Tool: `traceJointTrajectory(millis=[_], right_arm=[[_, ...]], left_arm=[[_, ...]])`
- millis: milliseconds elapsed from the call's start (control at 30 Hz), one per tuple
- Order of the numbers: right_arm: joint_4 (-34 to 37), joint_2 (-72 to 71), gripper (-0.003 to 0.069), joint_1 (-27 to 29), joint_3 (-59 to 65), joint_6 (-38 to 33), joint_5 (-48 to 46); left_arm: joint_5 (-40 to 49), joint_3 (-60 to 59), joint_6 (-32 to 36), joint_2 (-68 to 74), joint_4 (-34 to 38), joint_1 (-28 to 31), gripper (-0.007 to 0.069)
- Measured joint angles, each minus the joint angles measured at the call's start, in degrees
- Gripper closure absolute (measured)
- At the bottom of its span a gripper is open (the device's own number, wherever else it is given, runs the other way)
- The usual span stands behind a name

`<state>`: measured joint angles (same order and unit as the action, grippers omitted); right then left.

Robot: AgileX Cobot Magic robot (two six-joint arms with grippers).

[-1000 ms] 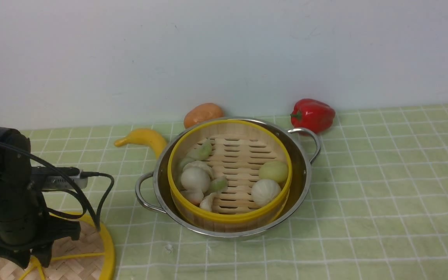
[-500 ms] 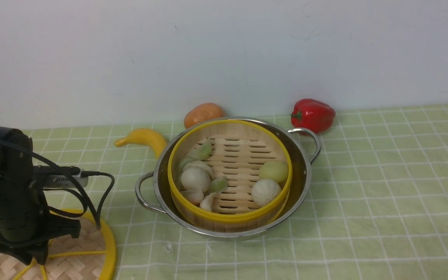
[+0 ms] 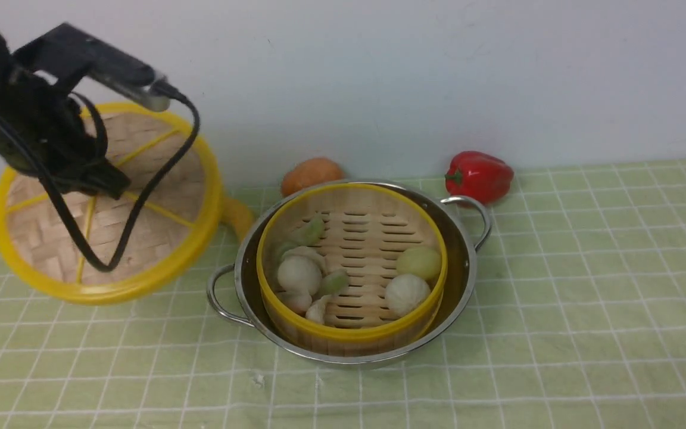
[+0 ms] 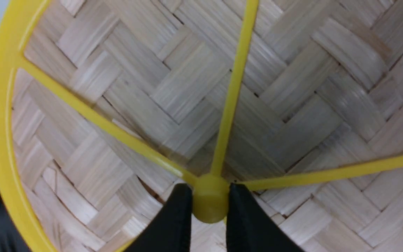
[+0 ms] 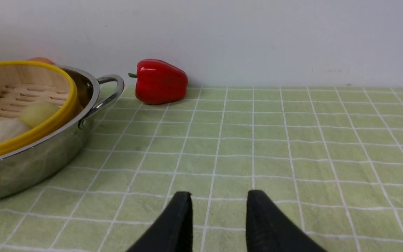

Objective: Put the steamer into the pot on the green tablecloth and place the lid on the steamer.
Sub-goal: 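Grasp the bamboo steamer lid lying on the table by its centre knob, then place the yellow bamboo steamer lid onto the steamer in the pot with the left gripper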

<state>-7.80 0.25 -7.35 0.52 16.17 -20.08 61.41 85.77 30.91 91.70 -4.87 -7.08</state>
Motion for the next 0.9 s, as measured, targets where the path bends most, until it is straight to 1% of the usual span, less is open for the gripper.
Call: traceJointTrajectory(millis=[33,67,133,167,200,233,267,300,367,533,733,900], right_arm=[[0.0,0.0,0.0419,0.0,0.0,0.0,0.0],[0.0,0.0,0.0419,0.0,0.0,0.0,0.0],[0.0,0.0,0.0419,0.0,0.0,0.0,0.0],[0.0,0.0,0.0419,0.0,0.0,0.0,0.0],[0.0,0.0,0.0419,0.0,0.0,0.0,0.0],[0.0,0.0,0.0419,0.0,0.0,0.0,0.0],[0.0,0.0,0.0419,0.0,0.0,0.0,0.0],[0.0,0.0,0.0419,0.0,0.0,0.0,0.0],[0.0,0.0,0.0419,0.0,0.0,0.0,0.0],[0.0,0.0,0.0419,0.0,0.0,0.0,0.0],[0.0,0.0,0.0419,0.0,0.0,0.0,0.0],[0.0,0.0,0.0419,0.0,0.0,0.0,0.0]], left_arm=[[0.2,0.8,3.8,0.3,1.4,-1.5,0.0508],[0.3,1.4,9.5,0.7,3.1,-3.9,0.0508],[0.1,2.1,18.5,1.5,4.9,-8.0,0.0508],[0.1,2.1,18.5,1.6,4.9,-8.0,0.0508],[-0.3,2.2,24.4,2.3,5.4,-11.4,0.0508],[-0.4,2.3,24.9,2.6,5.4,-11.8,0.0508],[-1.3,2.3,27.5,3.2,5.4,-14.1,0.0508],[-2.8,2.3,28.7,3.9,4.9,-15.8,0.0508],[-4.6,2.3,29.5,4.8,4.1,-17.7,0.0508],[-8.2,2.5,29.9,8.1,2.1,-20.2,0.0508],[-12.5,2.5,29.6,13.3,0.9,-21.5,0.0508],[-13.6,2.5,29.5,15.0,0.9,-21.9,0.0508]])
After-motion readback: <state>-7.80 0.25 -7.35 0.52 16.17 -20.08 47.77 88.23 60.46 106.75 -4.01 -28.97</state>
